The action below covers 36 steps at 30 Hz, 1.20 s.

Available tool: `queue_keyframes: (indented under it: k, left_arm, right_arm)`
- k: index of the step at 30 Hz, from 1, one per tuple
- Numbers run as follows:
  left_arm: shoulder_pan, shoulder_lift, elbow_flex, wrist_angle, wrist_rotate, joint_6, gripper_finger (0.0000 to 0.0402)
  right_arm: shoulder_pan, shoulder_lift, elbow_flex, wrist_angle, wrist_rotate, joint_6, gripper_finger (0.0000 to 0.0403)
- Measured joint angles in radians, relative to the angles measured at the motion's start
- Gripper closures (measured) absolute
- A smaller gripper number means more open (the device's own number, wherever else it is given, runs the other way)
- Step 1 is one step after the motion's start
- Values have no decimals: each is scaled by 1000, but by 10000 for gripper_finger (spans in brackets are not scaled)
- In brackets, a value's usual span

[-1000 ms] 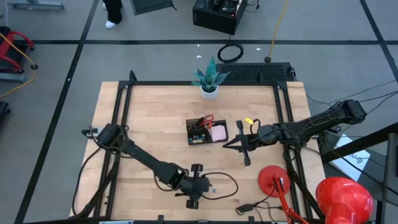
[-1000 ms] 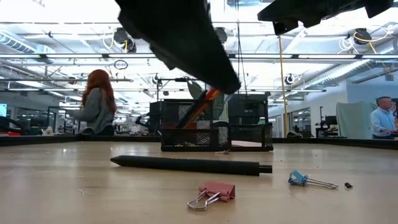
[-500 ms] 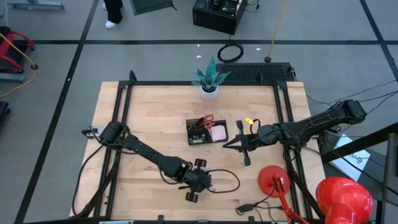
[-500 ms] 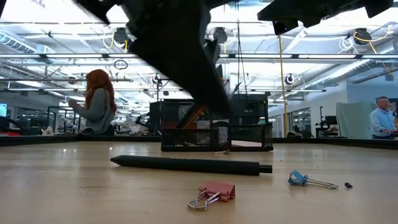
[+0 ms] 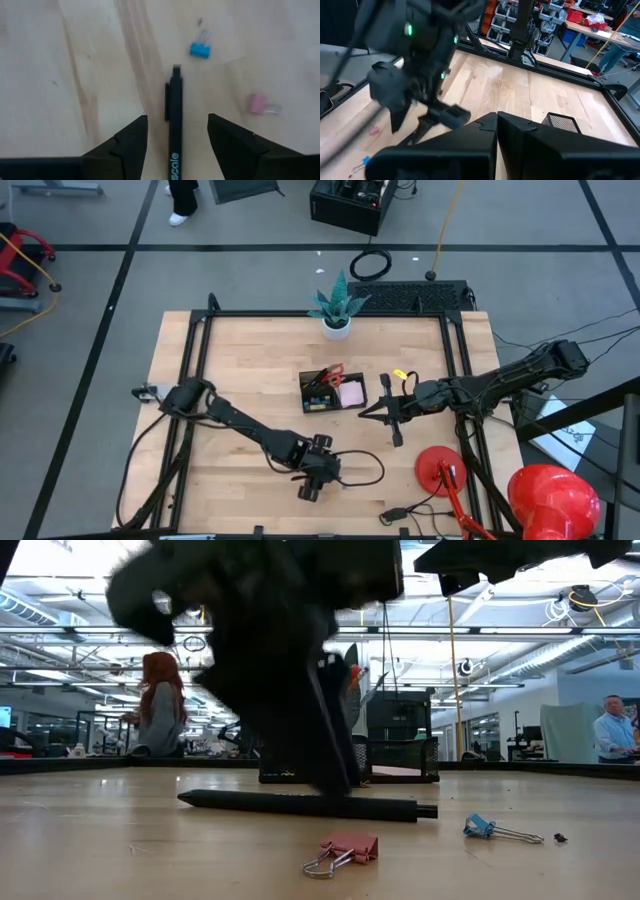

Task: Pick and place office supplies into organizer
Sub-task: Put the black pen into the black desk organizer

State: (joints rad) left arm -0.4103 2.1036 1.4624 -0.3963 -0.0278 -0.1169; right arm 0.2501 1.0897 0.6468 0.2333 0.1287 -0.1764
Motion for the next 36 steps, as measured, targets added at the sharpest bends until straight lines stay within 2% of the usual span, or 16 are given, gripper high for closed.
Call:
queue_keyframes:
  k: [12,15,21,23,29,32,36]
  left_arm:
    - [5,87,5,-20,-4,-16,198]
    - [6,89,5,-24,-8,-12,234]
    - [12,89,3,-30,-3,8,356]
    - [13,88,3,-28,8,8,384]
    - [6,57,-2,4,18,77,370]
    - [-2,14,-8,-11,14,108,375]
    - [-13,-90,-5,-25,-61,108,392]
  right_arm:
    - [0,0,0,1,0,0,399]
    - [0,0,0,1,0,0,399]
    - [0,0,0,1,0,0,399]
    - [0,0,0,1,0,0,399]
    - [0,0,0,1,0,0,399]
    - [0,0,0,0,0,0,399]
    - [0,0,0,0,0,0,399]
